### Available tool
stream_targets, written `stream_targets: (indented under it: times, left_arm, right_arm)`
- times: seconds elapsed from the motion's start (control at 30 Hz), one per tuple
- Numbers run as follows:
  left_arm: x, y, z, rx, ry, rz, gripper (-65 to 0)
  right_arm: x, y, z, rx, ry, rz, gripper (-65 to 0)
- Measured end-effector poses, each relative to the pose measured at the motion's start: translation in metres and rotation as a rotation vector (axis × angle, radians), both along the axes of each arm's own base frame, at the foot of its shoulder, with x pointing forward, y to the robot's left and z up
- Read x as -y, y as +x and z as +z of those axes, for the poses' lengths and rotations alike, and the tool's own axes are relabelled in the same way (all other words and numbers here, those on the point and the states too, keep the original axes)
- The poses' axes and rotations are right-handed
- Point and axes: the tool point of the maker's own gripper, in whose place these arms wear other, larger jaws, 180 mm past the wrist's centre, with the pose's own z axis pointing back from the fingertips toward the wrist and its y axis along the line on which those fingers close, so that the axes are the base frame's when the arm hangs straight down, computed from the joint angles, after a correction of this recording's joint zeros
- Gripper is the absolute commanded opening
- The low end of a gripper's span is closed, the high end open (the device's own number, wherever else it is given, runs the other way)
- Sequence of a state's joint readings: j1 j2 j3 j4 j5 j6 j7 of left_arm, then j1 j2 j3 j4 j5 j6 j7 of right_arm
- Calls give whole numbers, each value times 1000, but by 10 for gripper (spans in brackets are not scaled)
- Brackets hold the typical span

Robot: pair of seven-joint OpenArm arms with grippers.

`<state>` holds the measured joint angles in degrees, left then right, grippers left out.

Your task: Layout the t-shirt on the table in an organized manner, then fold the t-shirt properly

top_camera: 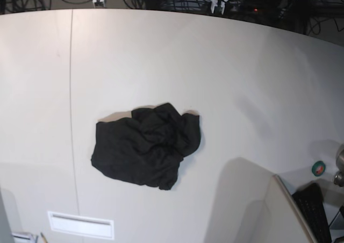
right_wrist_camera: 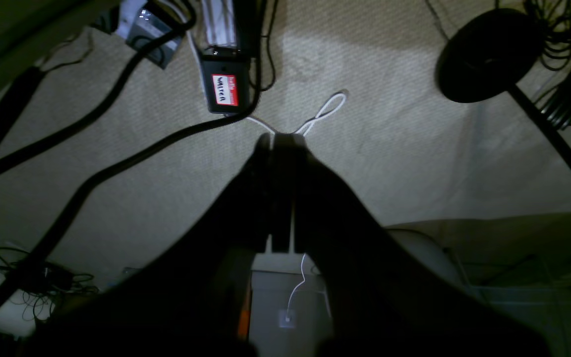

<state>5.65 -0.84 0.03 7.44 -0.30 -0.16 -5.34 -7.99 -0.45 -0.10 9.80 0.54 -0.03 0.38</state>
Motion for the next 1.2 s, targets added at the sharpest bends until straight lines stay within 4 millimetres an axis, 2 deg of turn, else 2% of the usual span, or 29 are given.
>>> stream_targets:
  times: [0.8,1.2]
  left_arm:
    - [0,-1,0,-1,0,0,-650]
    - [0,5,1,29,-1,-1,-650]
  right_arm:
    - [2,0,0,-1,-3,1,-650]
    - [2,0,0,0,-3,1,-650]
